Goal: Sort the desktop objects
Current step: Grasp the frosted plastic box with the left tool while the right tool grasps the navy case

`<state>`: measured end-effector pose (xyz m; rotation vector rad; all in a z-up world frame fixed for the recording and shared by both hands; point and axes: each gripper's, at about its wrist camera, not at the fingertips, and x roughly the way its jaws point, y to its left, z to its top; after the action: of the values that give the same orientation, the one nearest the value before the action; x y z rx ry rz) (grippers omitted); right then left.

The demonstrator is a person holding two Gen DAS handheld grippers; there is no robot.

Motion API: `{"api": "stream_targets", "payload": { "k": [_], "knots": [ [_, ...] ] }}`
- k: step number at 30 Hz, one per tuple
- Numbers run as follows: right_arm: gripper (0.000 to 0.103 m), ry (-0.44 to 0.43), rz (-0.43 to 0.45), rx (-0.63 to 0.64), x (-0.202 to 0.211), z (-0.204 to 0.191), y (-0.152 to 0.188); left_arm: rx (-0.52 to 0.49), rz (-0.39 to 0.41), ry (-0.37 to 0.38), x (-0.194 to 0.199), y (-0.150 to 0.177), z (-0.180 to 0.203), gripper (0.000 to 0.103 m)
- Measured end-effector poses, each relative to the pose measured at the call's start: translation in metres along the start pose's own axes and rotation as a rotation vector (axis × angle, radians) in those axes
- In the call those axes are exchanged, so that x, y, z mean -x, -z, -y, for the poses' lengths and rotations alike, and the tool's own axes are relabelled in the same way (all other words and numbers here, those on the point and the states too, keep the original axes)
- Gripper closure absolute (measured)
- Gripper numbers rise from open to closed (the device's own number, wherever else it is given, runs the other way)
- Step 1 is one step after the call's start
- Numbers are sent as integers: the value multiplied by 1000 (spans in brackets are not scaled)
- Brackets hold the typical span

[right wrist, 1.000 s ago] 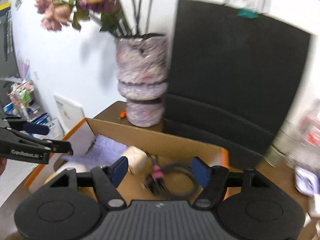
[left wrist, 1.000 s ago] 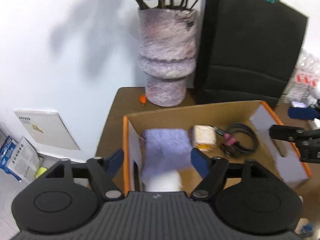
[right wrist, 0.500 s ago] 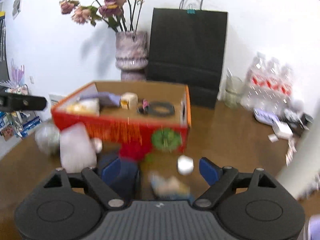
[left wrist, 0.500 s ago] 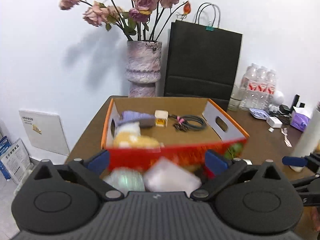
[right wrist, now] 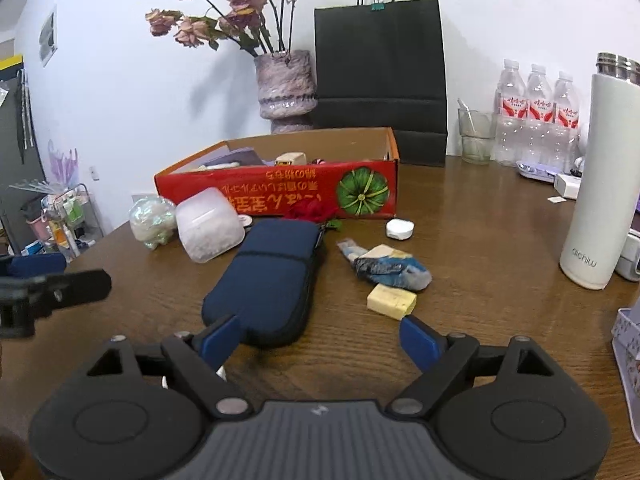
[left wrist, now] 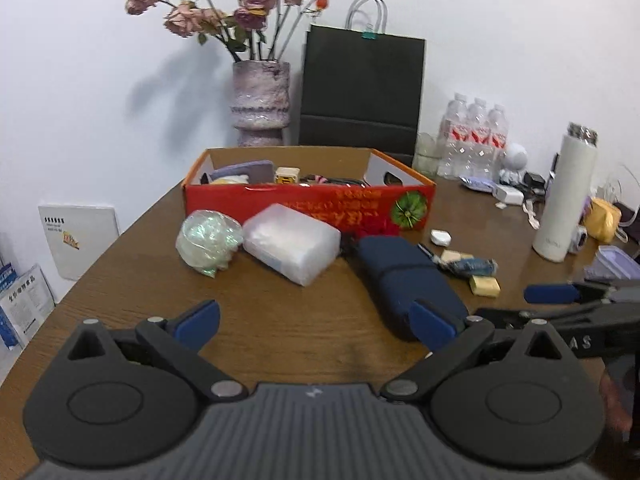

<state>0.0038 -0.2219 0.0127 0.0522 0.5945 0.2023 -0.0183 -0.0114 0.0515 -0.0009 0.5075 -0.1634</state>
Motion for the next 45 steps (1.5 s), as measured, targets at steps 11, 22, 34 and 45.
{"api": "stream_targets", "payload": {
  "k": [11, 22, 34, 45],
  "knots": [
    [14, -7, 6, -26, 10, 5, 8, 28, -49, -49, -4, 11, 4, 0],
    [14, -58, -9, 45, -3, -24, -3, 71, -52, -78, -25, 1, -22, 0],
    [30, -18, -107, 75, -86, -47, -47, 225, -220, -73, -130, -78, -17, 0],
    [38, -88, -78, 50, -77, -26, -38, 244, -285, -237, -175, -80, -11, 26]
  ]
}}
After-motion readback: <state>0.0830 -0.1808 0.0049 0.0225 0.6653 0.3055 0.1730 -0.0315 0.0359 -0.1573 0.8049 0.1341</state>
